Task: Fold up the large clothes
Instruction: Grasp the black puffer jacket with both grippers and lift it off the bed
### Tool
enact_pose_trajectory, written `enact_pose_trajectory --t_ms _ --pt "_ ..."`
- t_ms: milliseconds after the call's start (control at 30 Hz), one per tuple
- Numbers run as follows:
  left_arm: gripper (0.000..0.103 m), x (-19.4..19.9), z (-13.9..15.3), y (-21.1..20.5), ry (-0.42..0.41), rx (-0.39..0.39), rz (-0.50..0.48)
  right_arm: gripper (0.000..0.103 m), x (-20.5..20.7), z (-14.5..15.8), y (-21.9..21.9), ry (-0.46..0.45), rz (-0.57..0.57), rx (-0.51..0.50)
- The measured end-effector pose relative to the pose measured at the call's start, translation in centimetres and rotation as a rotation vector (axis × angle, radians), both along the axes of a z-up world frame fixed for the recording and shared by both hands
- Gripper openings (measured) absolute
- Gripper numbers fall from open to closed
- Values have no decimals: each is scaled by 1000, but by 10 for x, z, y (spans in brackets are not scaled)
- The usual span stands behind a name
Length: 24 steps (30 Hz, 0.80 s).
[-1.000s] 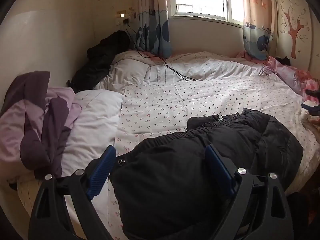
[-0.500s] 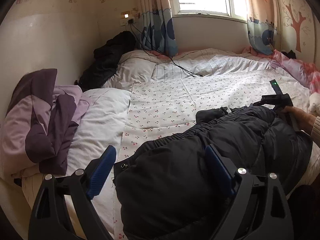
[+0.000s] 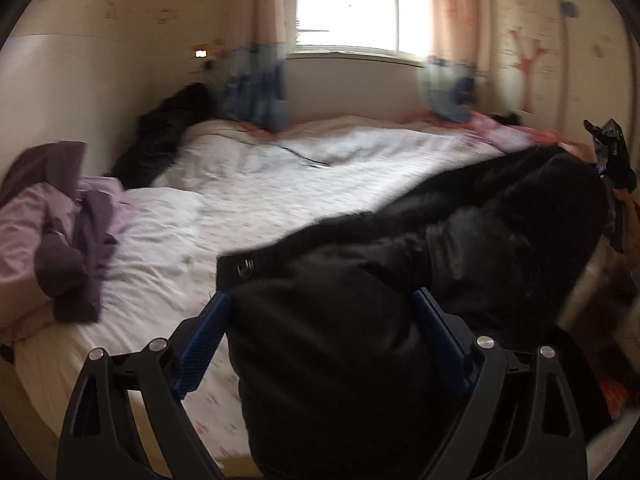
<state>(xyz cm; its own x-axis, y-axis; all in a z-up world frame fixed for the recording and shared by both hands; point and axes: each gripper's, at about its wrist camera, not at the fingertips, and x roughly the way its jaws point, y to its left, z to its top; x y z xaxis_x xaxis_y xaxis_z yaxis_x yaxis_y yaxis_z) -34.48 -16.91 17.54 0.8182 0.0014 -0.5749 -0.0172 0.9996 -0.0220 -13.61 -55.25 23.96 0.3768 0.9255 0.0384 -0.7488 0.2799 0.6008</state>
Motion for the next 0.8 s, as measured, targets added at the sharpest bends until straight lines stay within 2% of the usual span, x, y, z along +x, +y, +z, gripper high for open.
enact_pose_trajectory --t_ms 67,133,167,267,333,367,400,467,500,633,667,700,767,800 --pt "94 -30 -10 -6 22 -23 -89 96 -58 -19 -23 0 68 -157" --pt "94 -55 -13 0 45 -58 -136 96 -82 -43 -46 79 6 -321" --pt "95 -62 -11 5 47 -67 -143 96 -83 -52 -64 133 -41 -342" --pt "95 -71 15 19 18 -50 -166 96 -56 -55 -120 204 -254 -250" --pt "95 -70 36 25 -13 -24 -199 96 -27 -56 -132 236 -338 -195" --pt "95 -70 45 25 -4 -8 -259 96 10 -69 -129 286 -370 -195" --pt "95 -70 49 23 13 24 -292 96 38 -75 -119 320 -375 -216" --pt "95 -73 61 15 57 147 -313 96 92 -103 -81 396 -335 -278" --pt "95 -75 68 17 72 171 -314 96 118 -120 -58 426 -303 -317" --pt "95 -87 99 51 49 112 -306 96 204 -200 39 531 -212 -451" --pt "95 -88 104 64 39 107 -258 96 221 -219 60 563 -191 -465" --pt "96 -83 105 79 43 70 -207 96 180 -217 55 573 -209 -481" --pt "96 -65 94 96 52 -19 -175 96 201 -240 80 604 -221 -494" --pt "96 -45 76 103 65 -70 -154 96 211 -246 87 619 -217 -466"
